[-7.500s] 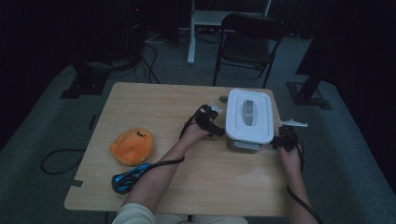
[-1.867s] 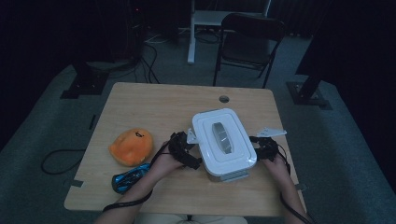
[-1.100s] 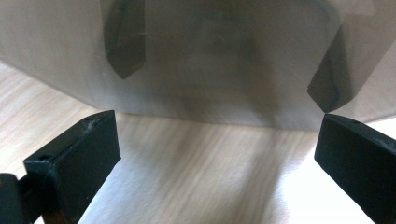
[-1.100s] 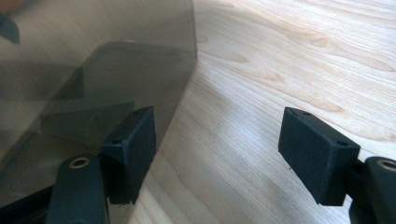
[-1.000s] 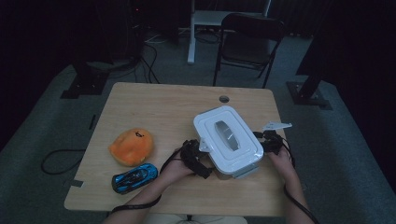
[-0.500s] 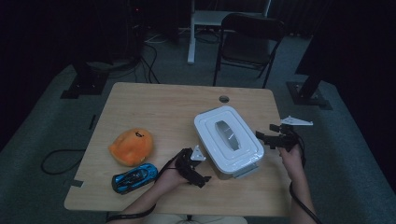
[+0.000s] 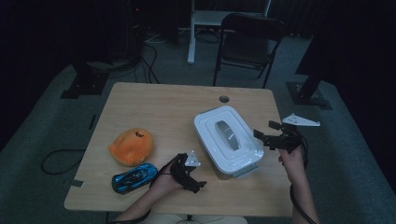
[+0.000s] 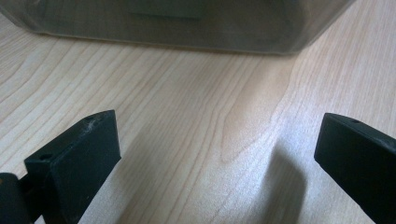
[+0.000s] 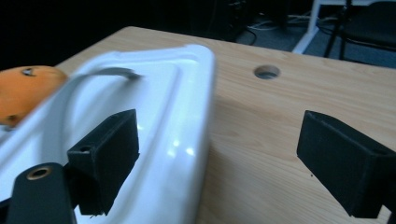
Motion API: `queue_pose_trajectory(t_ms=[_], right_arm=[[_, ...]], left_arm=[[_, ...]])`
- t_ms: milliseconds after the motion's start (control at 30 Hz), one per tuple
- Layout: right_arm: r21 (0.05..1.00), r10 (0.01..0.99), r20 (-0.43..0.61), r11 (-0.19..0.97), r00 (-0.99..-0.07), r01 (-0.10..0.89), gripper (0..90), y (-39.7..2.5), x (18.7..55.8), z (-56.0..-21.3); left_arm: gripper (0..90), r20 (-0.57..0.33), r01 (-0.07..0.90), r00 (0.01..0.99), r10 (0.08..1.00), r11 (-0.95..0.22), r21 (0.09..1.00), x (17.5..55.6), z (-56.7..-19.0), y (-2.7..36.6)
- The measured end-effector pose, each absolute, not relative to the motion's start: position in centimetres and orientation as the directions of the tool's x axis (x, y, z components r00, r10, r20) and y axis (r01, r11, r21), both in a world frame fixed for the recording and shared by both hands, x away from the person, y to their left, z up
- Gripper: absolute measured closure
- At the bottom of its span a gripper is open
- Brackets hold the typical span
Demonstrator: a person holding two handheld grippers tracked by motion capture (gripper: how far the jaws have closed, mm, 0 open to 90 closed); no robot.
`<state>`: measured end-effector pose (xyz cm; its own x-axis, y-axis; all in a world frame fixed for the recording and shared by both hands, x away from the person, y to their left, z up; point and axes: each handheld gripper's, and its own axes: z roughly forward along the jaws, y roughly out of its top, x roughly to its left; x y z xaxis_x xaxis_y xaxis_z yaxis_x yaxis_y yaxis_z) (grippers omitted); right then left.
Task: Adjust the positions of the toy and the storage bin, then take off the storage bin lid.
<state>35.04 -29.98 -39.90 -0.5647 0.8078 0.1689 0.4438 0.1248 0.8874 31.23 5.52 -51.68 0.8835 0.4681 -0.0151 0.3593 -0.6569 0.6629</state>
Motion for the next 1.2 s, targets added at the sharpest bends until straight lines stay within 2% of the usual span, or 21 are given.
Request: queue_pose_trajectory(t_ms=[233,333,733,900,933,967,1200], right_arm=[[0.899,0.803,0.133,0.149,-0.581,0.411,12.4,-27.6,32.9,-38.1],[0.887,0.795,0.089,0.210,-0.599,0.410,11.6,-26.1,32.3,-37.6],[0.851,0.748,0.050,0.315,-0.661,0.420,11.8,-21.8,32.4,-37.7],[0.834,0.731,0.068,0.332,-0.679,0.441,24.9,-20.8,32.7,-38.0],[0.834,0.731,0.068,0.332,-0.679,0.441,24.9,-20.8,32.7,-38.0],[0.827,0.738,0.071,0.332,-0.671,0.454,29.8,-20.5,32.7,-38.2],[0.818,0.760,0.060,0.334,-0.647,0.468,37.8,-20.2,32.5,-38.5]], left_arm=[[0.8,-0.009,0.352,0.884,0.467,-0.653,0.670,30.9,-52.3,5.6],[0.8,-0.001,0.345,0.887,0.462,-0.660,0.667,30.9,-52.3,5.7],[0.8,0.016,0.332,0.885,0.466,-0.654,0.680,30.7,-52.5,5.9],[0.9,0.016,0.335,0.883,0.470,-0.652,0.680,30.6,-52.5,5.9],[0.8,0.016,0.335,0.883,0.470,-0.652,0.680,30.6,-52.5,5.9],[0.8,0.016,0.335,0.883,0.470,-0.653,0.680,30.6,-52.5,5.9],[0.8,0.016,0.335,0.882,0.470,-0.652,0.680,30.6,-52.5,5.9]])
